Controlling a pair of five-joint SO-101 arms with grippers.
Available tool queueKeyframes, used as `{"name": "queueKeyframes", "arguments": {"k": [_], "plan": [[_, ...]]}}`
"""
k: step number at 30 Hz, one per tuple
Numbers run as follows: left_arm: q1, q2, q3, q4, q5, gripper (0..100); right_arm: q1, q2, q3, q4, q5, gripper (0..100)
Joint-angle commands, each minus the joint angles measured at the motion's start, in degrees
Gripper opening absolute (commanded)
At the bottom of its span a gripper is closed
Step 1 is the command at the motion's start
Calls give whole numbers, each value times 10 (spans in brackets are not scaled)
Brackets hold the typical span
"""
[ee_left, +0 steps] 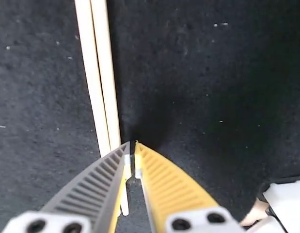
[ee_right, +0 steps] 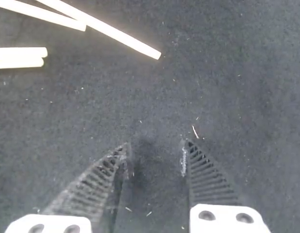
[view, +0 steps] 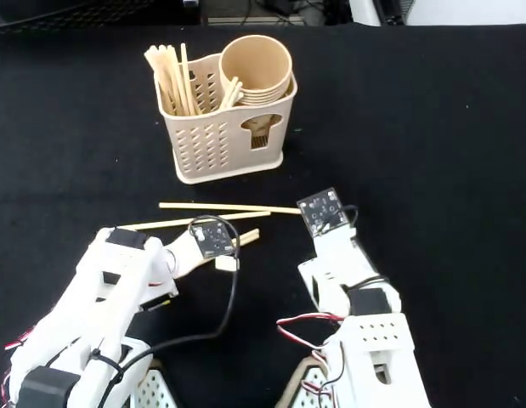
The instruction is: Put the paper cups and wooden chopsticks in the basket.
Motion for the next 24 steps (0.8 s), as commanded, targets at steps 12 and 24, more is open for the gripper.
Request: {"name": "queueKeyframes", "arguments": {"k": [12, 24], "plan": [[-39, 0, -116, 26, -6, 188, 5, -7, 0, -1, 8, 177], [-38, 13, -22, -80, -6, 188, 5, -7, 0, -1, 8, 177]]}}
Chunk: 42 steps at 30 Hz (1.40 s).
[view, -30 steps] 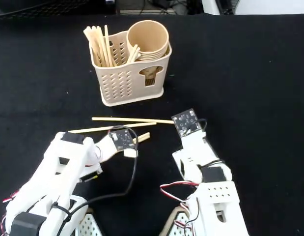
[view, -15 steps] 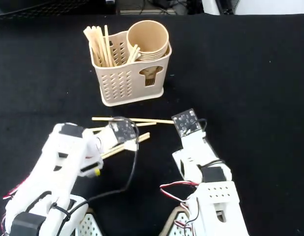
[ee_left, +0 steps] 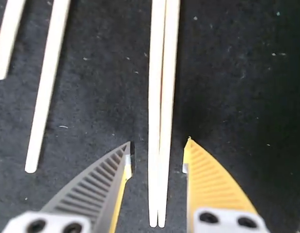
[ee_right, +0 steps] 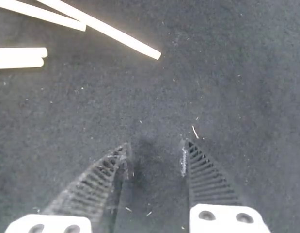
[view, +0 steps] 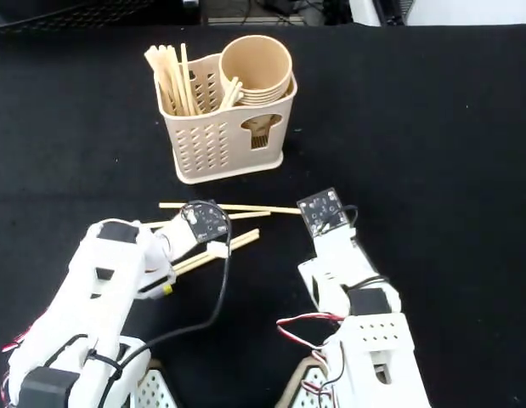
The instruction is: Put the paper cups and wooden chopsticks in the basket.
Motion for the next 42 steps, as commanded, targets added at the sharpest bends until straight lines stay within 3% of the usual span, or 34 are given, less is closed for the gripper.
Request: {"name": "queueKeyframes", "arguments": {"k": [1, 9, 15, 21, 26, 35, 39, 42], "plan": [[-5, 21, -7, -10, -6, 188, 5, -7, 0, -1, 8, 177], [-2, 192, -73, -4, -2, 187, 5, -7, 0, -1, 8, 177], [-1, 201, -110, 45, -2, 23, 5, -7, 0, -1, 8, 177], [-1, 201, -111, 61, -2, 30, 5, -7, 0, -1, 8, 177], [-1, 164, -108, 72, -2, 30, 5, -7, 0, -1, 8, 177], [17, -18, -102, 178, -5, 33, 5, -7, 0, -1, 8, 177], [33, -21, -73, 177, -3, 34, 5, -7, 0, -1, 8, 177], [52, -9, -48, 167, -2, 90, 5, -7, 0, -1, 8, 177]]}}
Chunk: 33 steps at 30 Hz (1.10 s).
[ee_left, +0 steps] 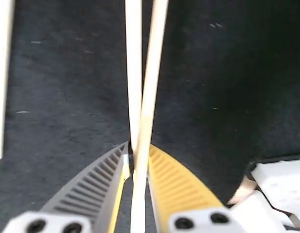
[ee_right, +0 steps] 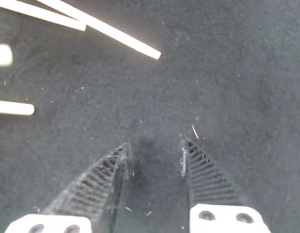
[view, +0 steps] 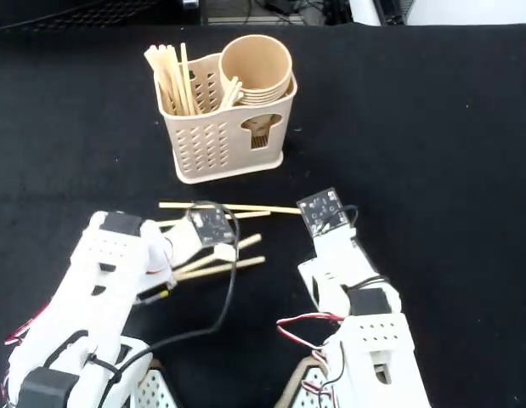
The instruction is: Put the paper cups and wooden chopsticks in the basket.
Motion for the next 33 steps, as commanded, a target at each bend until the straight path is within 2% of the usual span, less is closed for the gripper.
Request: {"name": "queueKeyframes", "arguments": {"k": [1, 5, 18, 25, 33], "plan": [[24, 1, 17, -18, -1, 120, 5, -7, 0, -1, 8, 177], [22, 15, 36, -64, -4, 205, 5, -7, 0, -1, 8, 177], [21, 18, 11, -69, -4, 205, 5, -7, 0, -1, 8, 177], [20, 18, 72, -159, -1, 88, 5, -7, 0, 0, 8, 177], [21, 16, 38, -113, -1, 80, 5, -7, 0, 0, 8, 177]]}}
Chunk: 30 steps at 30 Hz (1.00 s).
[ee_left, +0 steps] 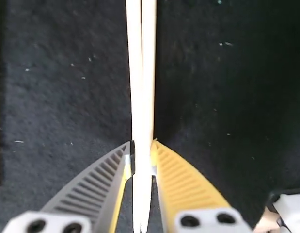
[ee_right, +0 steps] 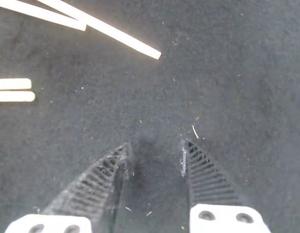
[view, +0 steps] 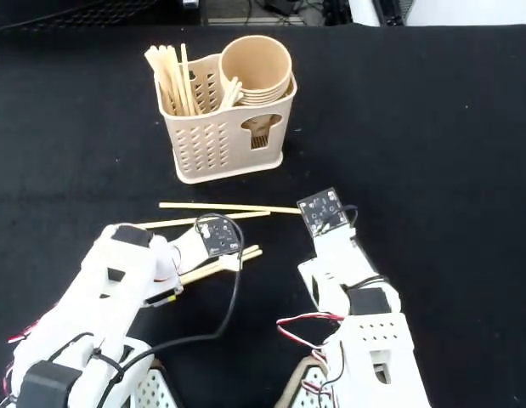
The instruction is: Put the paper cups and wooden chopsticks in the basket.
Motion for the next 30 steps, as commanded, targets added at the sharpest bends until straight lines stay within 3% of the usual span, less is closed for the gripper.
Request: {"name": "queueKeyframes", "arguments": {"k": [1, 11, 30], "plan": [[2, -1, -22, 10, -2, 80, 5, -7, 0, 0, 8, 177], [5, -1, 29, -56, -2, 84, 5, -7, 0, 0, 8, 177], [7, 0, 32, -54, -4, 30, 5, -7, 0, 0, 8, 177]]}}
